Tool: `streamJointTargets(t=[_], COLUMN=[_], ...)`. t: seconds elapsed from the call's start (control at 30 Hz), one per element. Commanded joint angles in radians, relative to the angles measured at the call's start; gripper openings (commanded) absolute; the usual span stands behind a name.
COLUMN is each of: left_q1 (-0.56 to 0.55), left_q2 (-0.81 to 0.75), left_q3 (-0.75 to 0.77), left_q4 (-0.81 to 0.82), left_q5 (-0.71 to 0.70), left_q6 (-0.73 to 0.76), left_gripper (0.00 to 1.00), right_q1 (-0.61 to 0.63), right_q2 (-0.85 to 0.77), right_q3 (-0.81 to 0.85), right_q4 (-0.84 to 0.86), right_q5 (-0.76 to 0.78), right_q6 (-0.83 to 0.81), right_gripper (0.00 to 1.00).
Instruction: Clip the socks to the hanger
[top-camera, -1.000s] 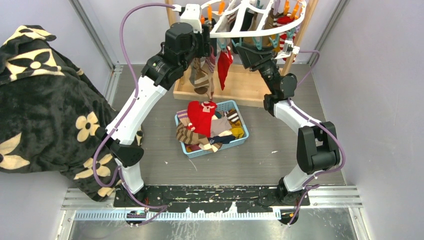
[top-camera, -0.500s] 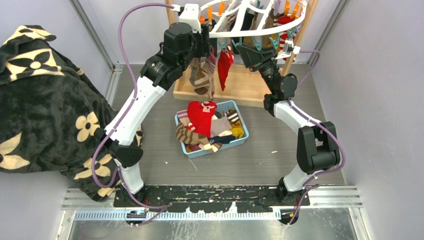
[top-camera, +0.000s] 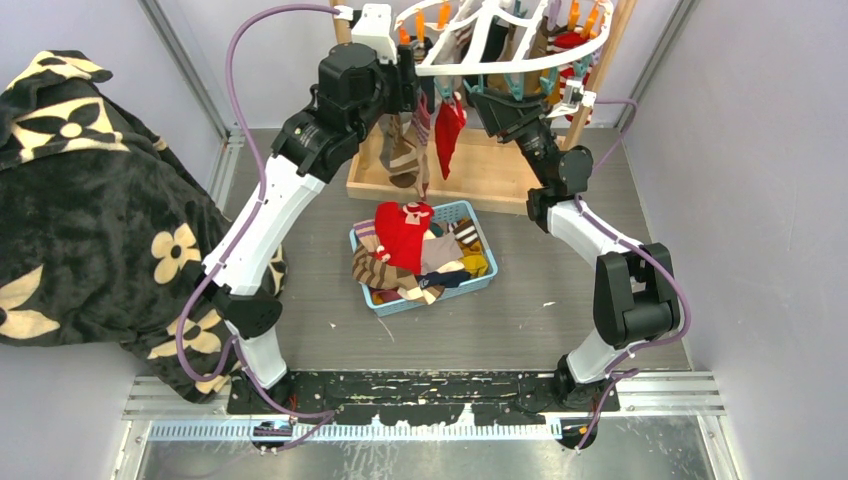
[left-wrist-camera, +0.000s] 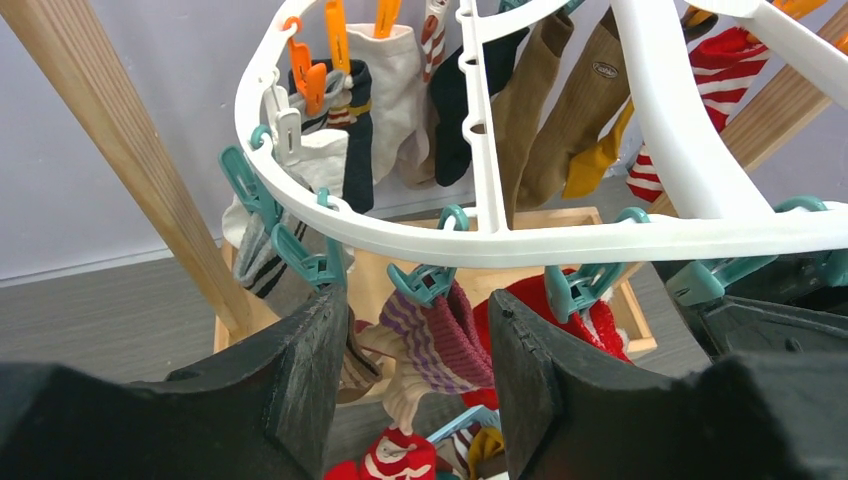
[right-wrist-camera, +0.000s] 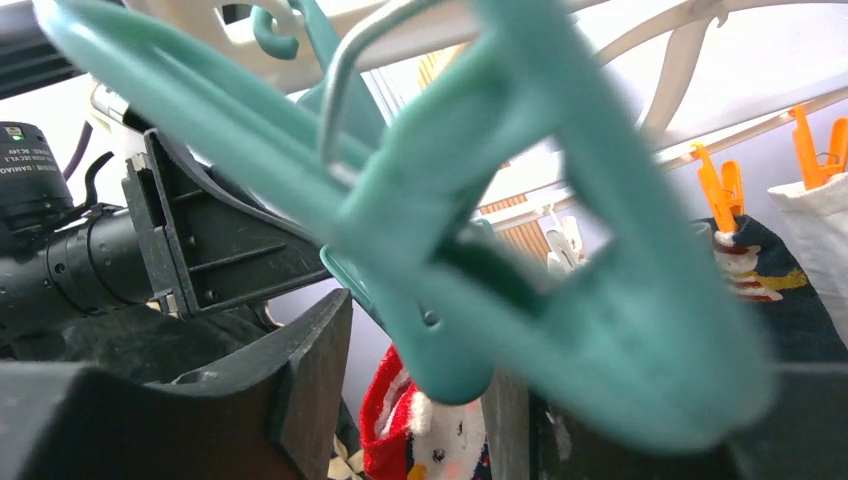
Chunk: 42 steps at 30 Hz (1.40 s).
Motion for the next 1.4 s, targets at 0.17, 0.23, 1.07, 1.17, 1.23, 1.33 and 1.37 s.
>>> streamJointTargets(t=[0.17, 0.23, 1.07, 1.17, 1.23, 1.33, 1.37], left_q1=[0.003, 0.004, -0.041, -0.041, -0.041, -0.041, -0.039], left_q2=[-0.061, -0.064, -0.013, 0.010, 0.026, 0.051, 0.063], left_q3=[0.015, 0.015, 0.171, 0.192, 0.198, 0.211, 0.229], left_q4=[0.032, 0.031, -0.106, -0.111, -0.111, -0.107, -0.107], left_q5=[0.011, 0.012, 0.337, 0.374, 0.370, 0.332, 0.322], left_q6=[-0.004, -0.004, -0.276, -0.309, -0.313, -0.311, -0.306], left_gripper=[0.55, 0.55, 0.77, 0.72, 0.71, 0.67, 0.66], right_q1=[0.006, 0.010, 0.216, 0.230, 0.237, 0.243, 0.245], right_q2=[-0.048, -0.051, -0.109, -0.105, -0.105, -0.108, -0.106], right_q3=[0.021, 0.027, 0.066, 0.079, 0.083, 0.088, 0.090], right_q4=[0.075, 0.075, -0.128, -0.137, -0.143, -0.154, -0.158], right_q5=[0.023, 0.020, 0.180, 0.184, 0.186, 0.185, 0.184], right_q6=[-0.013, -0.003, -0.269, -0.276, -0.280, -0.286, -0.288], right_gripper=[0.38, 0.33, 0.20, 0.20, 0.20, 0.20, 0.20])
